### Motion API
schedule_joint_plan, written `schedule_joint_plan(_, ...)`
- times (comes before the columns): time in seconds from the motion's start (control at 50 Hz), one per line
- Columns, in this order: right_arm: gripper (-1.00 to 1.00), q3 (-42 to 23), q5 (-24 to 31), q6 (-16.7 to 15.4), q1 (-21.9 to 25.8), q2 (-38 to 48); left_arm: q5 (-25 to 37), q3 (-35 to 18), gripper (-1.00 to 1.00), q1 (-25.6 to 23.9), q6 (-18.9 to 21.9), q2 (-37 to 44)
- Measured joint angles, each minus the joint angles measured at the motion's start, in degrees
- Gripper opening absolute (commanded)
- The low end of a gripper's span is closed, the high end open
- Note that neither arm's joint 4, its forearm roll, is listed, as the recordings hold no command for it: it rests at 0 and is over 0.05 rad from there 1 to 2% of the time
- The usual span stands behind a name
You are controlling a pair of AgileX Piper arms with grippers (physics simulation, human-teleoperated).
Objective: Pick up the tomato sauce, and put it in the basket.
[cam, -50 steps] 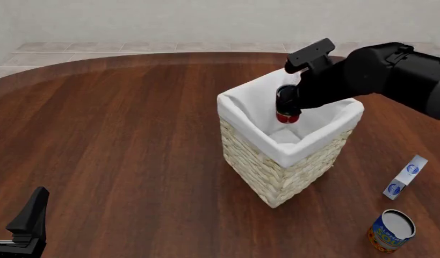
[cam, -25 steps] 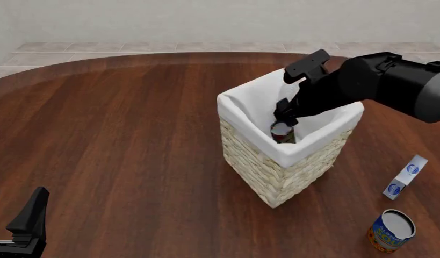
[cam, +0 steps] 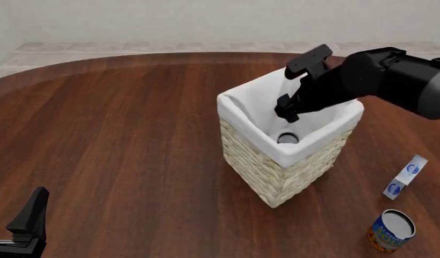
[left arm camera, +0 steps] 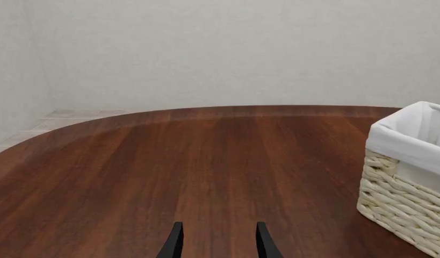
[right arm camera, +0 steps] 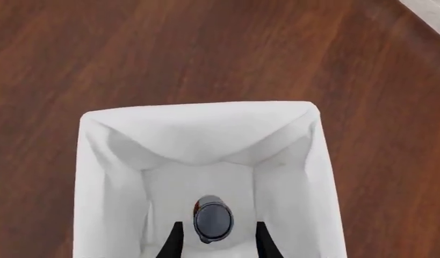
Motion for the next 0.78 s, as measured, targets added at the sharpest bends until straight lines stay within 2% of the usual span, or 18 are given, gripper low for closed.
schedule_joint_plan(0.78,1.00,-8.1,3.9,-2.5,0.8,-4.5,0.0,0.0,1.00,0.0,0.0,0.0)
